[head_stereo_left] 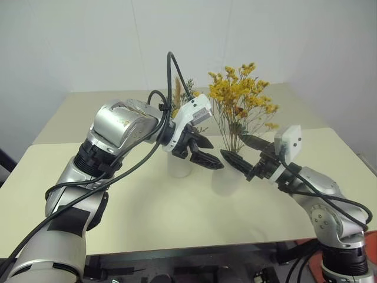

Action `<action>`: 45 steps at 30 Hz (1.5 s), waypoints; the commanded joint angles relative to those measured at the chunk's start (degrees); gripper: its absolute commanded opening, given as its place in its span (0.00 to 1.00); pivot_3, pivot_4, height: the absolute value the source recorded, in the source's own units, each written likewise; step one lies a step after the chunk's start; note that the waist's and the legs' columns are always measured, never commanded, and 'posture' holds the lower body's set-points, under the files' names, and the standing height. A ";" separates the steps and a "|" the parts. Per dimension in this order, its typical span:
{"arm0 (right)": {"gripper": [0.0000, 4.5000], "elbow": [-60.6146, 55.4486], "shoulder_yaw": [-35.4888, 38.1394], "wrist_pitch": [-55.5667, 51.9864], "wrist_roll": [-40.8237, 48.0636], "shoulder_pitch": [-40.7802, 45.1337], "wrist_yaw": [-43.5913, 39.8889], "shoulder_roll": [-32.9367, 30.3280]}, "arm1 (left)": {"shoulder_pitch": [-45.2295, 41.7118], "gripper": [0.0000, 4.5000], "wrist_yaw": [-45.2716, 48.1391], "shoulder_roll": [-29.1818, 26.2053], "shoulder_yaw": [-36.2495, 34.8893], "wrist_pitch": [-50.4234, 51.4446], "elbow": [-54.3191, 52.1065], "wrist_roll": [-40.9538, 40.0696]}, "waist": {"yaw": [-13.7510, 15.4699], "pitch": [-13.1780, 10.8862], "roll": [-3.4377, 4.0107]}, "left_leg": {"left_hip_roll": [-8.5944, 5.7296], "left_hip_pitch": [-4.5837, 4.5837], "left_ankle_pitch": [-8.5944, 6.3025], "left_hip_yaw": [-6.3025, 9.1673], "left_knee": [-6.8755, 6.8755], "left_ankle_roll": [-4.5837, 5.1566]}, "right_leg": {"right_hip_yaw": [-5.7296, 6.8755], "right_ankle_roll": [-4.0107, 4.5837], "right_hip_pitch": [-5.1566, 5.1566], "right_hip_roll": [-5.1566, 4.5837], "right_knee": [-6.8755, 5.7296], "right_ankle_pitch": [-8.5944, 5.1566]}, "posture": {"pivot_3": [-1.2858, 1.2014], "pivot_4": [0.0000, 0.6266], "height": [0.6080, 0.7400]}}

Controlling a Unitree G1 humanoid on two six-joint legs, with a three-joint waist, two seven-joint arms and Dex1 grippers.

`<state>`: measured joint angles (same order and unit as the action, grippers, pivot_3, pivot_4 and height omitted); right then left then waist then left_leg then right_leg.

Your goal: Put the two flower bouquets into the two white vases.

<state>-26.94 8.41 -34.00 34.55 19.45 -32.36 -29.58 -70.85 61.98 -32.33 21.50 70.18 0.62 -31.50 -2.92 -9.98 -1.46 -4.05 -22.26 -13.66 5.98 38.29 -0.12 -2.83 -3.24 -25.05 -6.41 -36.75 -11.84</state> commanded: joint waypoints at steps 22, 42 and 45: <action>1.00 -1.75 21.67 -2.30 6.87 -15.11 -17.89 -26.77 | 34.95 1.00 -1.49 -15.67 -34.51 -11.47 -27.78 -12.11 | 0.91 -0.03 -0.08 | 0.52 0.71 -0.06 -0.13 -0.06 0.08 | 0.11 -0.39 1.05 0.21 0.68 -0.22 | 0.52 0.24 1.00; 1.00 8.09 23.27 0.98 5.56 -12.93 -34.39 -35.86 | 56.96 1.00 8.69 -27.52 -47.90 -28.06 -23.51 -12.36 | 1.94 -0.03 -0.07 | 0.73 0.67 -0.08 -0.27 -0.11 0.09 | 0.21 -0.28 0.98 0.27 0.80 -0.17 | 0.52 0.24 1.00; 1.00 7.77 24.01 0.73 5.15 -13.46 -34.73 -35.92 | 56.53 1.00 8.59 -27.71 -47.45 -28.18 -23.22 -12.46 | 1.93 -0.03 -0.07 | 0.75 0.67 -0.08 -0.30 -0.11 0.09 | 0.21 -0.28 0.98 0.27 0.80 -0.17 | 0.52 0.24 1.00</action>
